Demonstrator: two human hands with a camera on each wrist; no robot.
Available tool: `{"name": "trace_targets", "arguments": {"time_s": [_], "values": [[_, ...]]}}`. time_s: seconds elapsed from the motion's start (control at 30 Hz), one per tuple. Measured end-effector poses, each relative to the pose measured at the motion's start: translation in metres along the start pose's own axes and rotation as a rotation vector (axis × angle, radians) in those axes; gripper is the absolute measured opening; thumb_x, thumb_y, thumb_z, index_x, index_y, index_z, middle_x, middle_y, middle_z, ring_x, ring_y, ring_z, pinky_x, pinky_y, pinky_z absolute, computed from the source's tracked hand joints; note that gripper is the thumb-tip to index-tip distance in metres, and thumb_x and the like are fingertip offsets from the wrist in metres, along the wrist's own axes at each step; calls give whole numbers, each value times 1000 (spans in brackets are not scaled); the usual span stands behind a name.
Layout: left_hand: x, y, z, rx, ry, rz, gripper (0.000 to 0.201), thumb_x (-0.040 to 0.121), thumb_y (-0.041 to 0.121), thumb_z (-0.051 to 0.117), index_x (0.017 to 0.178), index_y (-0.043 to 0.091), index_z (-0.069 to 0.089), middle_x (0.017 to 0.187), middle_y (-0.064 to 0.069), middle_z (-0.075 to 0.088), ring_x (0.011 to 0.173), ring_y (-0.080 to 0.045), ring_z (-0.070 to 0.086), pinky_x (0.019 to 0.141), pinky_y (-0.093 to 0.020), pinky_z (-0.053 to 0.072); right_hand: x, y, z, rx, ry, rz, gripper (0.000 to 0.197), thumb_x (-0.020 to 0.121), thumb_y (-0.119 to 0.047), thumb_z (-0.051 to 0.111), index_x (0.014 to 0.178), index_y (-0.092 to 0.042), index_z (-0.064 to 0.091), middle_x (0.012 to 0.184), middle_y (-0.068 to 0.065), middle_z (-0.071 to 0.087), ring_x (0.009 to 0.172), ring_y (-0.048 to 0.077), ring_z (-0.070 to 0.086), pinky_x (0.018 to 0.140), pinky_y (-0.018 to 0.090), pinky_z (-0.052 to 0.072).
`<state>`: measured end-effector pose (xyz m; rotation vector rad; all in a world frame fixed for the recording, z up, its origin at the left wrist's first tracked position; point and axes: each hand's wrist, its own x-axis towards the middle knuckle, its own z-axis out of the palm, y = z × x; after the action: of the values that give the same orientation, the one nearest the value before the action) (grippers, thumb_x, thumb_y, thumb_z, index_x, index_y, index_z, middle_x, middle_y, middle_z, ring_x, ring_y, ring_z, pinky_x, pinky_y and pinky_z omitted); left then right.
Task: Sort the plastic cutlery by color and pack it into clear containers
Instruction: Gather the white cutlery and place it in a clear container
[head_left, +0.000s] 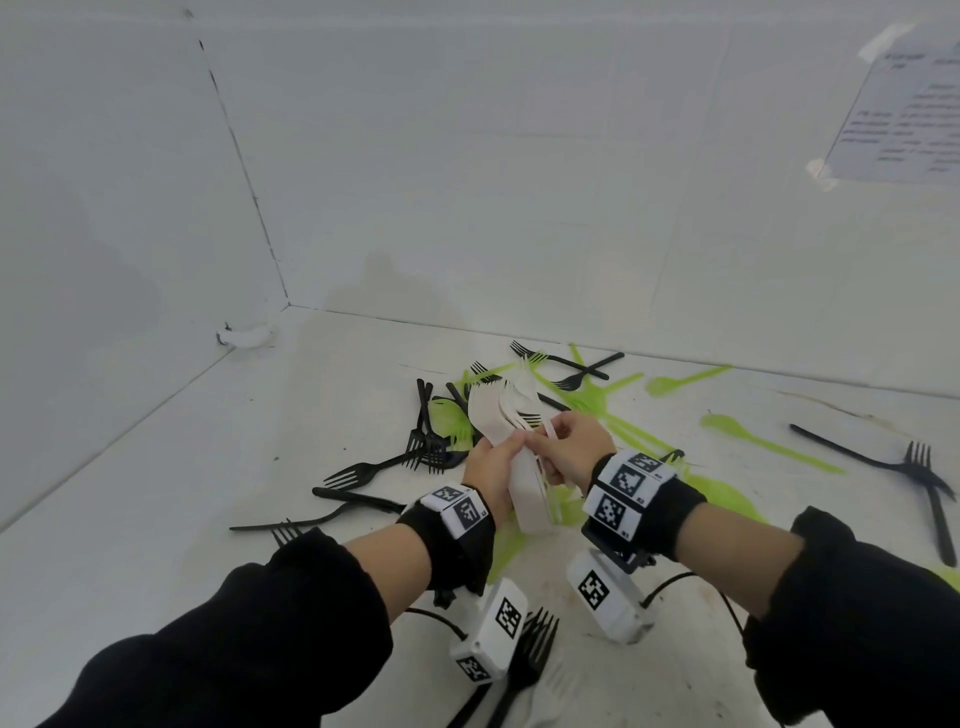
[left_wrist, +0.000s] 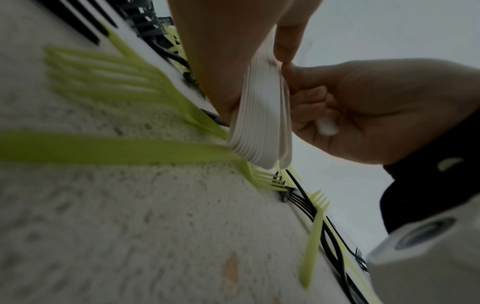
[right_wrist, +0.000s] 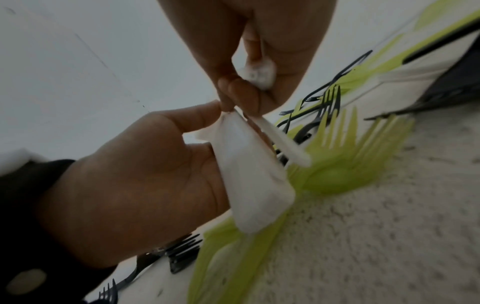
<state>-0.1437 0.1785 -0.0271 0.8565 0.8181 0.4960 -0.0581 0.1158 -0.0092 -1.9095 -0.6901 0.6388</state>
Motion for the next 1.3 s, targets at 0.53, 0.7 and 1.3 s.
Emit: {"name": "trace_targets", "arguments": {"time_s": [0.53,0.7,1.3], "values": [[3,-9,-7,83,69,77,4,90,16,61,88,12,62,94,-13,67,97,-35,63,95,-50,48,-22,13,-7,-129,-83,-25,17,93,-26,51,88,-24,68,67,-2,59,64,16,57,61,27,50],[-3,-8,-7,37,-15,42,13,90,7,58,102,2,61,100,-21,65,90,-34,63,91,-50,50,-26,13,-2,-197,-39,-85,26,85,-22,65,111,-20,63,82,-2,62,86,18,61,89,38,51],[-46,-24,-14,137,-45,33,7,91,6,55,86,8,53,81,-11,53,64,-25,55,52,-37,53,-42,66,-129,-1025,-60,140,35,94,-18,48,128,-12,51,132,9,51,123,24,47,99,24,35]]}}
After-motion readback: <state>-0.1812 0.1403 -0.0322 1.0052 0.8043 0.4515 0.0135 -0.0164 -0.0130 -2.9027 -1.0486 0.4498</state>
